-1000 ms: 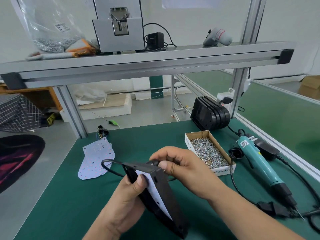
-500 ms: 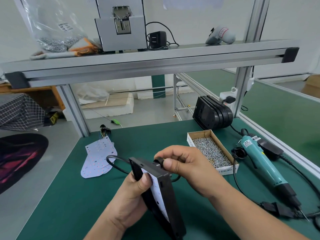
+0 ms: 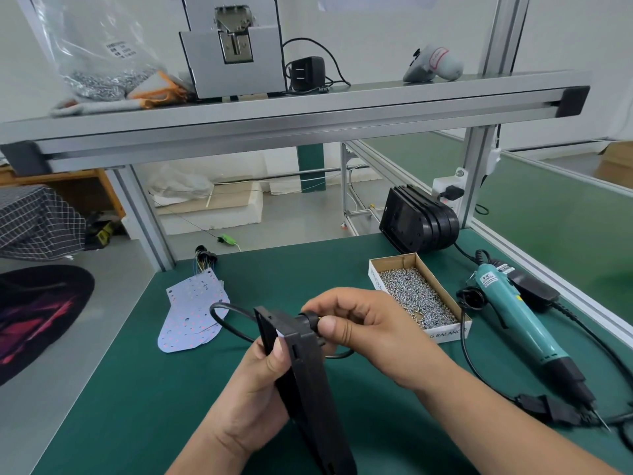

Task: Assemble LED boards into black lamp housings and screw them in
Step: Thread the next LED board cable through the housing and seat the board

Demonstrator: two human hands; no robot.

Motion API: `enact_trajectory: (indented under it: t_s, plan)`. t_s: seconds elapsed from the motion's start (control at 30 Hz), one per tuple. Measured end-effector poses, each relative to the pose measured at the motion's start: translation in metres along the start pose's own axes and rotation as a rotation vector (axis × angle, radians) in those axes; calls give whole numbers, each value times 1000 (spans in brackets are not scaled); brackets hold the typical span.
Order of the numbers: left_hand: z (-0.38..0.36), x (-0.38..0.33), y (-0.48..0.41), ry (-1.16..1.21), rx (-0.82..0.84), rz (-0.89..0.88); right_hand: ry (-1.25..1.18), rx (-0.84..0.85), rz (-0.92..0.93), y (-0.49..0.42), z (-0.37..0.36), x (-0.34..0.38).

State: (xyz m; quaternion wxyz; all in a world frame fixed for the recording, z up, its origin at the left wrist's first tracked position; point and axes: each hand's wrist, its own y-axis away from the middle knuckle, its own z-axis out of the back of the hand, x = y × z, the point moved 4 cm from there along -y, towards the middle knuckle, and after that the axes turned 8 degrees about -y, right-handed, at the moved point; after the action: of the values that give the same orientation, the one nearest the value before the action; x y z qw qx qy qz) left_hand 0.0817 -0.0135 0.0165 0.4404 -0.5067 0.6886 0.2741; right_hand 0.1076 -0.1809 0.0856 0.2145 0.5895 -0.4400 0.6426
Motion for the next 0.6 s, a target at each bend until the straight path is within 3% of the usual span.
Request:
enact_trajectory:
  t_s: [0.27, 0.6]
  plan:
    - [-5, -7, 0, -50, -54, -40, -127, 58, -5, 1, -7, 0]
    - [-6, -12, 2, -139, -128, -66, -49, 30, 22, 2, -4, 9]
